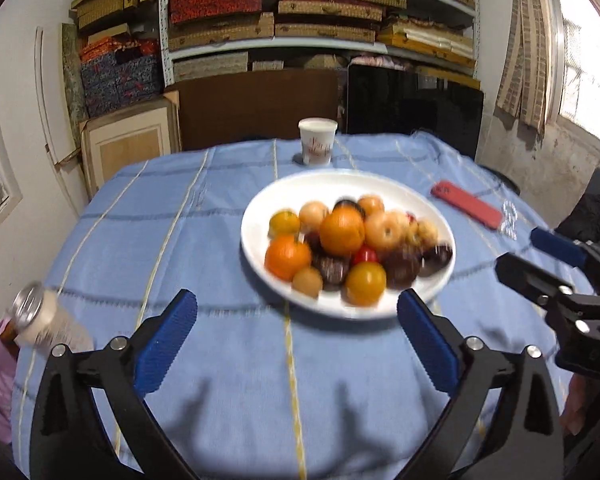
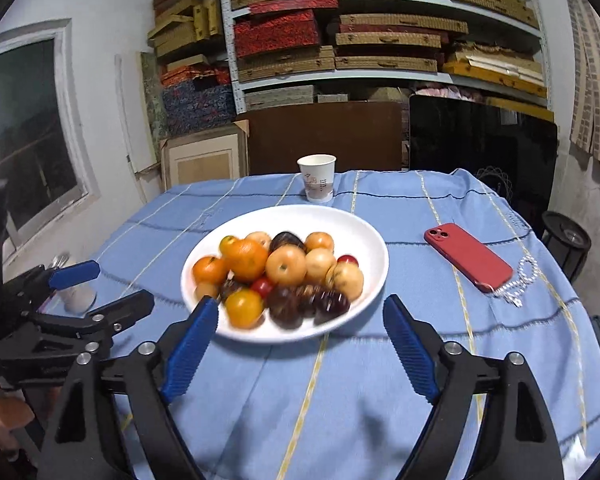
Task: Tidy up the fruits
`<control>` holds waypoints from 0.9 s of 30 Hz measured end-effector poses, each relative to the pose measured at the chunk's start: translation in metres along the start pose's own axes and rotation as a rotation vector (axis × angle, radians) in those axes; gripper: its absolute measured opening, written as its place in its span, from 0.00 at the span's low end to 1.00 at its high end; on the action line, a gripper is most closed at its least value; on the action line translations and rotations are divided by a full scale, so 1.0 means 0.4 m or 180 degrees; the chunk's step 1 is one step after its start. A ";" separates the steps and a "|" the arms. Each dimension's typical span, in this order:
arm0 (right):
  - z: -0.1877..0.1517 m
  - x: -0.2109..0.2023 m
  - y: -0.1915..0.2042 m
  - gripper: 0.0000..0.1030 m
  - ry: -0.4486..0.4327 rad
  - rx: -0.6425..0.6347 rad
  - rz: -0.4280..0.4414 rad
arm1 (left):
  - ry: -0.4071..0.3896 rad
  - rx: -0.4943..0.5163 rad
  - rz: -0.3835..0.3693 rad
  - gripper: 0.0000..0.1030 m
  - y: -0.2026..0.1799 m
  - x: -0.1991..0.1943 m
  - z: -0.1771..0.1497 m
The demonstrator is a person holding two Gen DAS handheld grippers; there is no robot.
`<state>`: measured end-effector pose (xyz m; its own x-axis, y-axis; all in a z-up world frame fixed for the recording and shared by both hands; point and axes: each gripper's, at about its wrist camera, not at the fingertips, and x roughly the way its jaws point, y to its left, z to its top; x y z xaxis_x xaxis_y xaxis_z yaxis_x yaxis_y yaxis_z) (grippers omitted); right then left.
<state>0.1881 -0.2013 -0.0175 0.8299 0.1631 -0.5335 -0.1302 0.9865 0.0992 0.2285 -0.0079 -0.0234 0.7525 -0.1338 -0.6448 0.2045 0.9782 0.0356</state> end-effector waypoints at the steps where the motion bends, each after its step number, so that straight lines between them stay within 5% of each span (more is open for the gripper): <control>1: -0.017 -0.027 0.016 0.91 -0.0020 -0.0047 -0.0010 | 0.0031 -0.0003 0.0061 0.96 0.001 -0.021 -0.022; 12: -0.135 -0.341 0.086 0.96 -0.0159 0.0182 -0.0183 | -0.0193 -0.0226 0.0146 0.96 0.024 -0.355 -0.180; 19: -0.226 -0.520 0.125 0.96 -0.0330 0.0227 -0.0342 | -0.0488 -0.0199 -0.0107 0.96 -0.040 -0.571 -0.275; 25: -0.272 -0.607 0.147 0.96 -0.0333 0.0104 -0.0430 | -0.0470 -0.0009 0.0714 0.96 -0.110 -0.645 -0.338; 27: -0.282 -0.630 0.149 0.96 -0.0351 0.0070 -0.0434 | -0.0537 0.0012 0.0708 0.96 -0.120 -0.669 -0.350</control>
<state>-0.0900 -0.1822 0.0281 0.8937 0.0242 -0.4480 -0.0014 0.9987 0.0511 -0.0704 0.0031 0.0404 0.8727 0.0593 -0.4847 0.0247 0.9860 0.1652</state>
